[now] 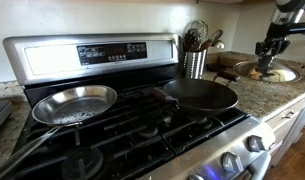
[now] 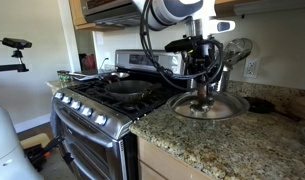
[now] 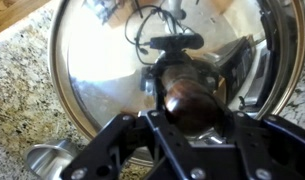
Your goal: Remove the lid from the pan on the right
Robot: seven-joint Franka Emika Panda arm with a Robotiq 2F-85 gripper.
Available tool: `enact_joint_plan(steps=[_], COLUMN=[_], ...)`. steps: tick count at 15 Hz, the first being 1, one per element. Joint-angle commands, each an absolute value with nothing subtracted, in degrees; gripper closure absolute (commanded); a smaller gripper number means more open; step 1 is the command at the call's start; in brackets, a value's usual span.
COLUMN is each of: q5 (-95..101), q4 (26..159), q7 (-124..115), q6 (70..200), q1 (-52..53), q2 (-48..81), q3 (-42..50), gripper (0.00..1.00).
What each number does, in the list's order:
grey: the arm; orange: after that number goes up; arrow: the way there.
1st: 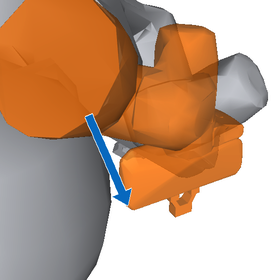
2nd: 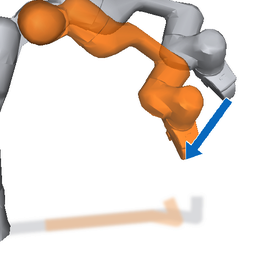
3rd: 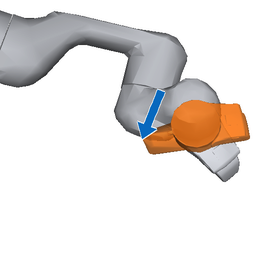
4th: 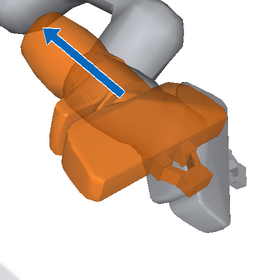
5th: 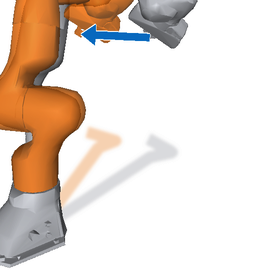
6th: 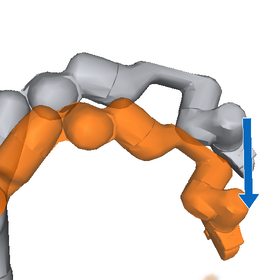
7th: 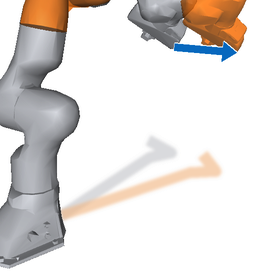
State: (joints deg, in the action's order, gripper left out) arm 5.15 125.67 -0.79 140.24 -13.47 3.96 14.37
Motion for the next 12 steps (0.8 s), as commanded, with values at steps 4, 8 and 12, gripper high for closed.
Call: enact_joint_plan(steps=[4,8,12], q5=[0.4,-2.1,-4.2], q4=[121.6,119.7,118.7], q7=[-2.0,-1.8,-1.5], q6=[146.9,148.2,148.6], q1=[-14.1,-13.9,-13.8], q2=[12.4,15.4,17.5], q3=[14.1,13.2,11.8], gripper=[0.8,0.8,0.8])
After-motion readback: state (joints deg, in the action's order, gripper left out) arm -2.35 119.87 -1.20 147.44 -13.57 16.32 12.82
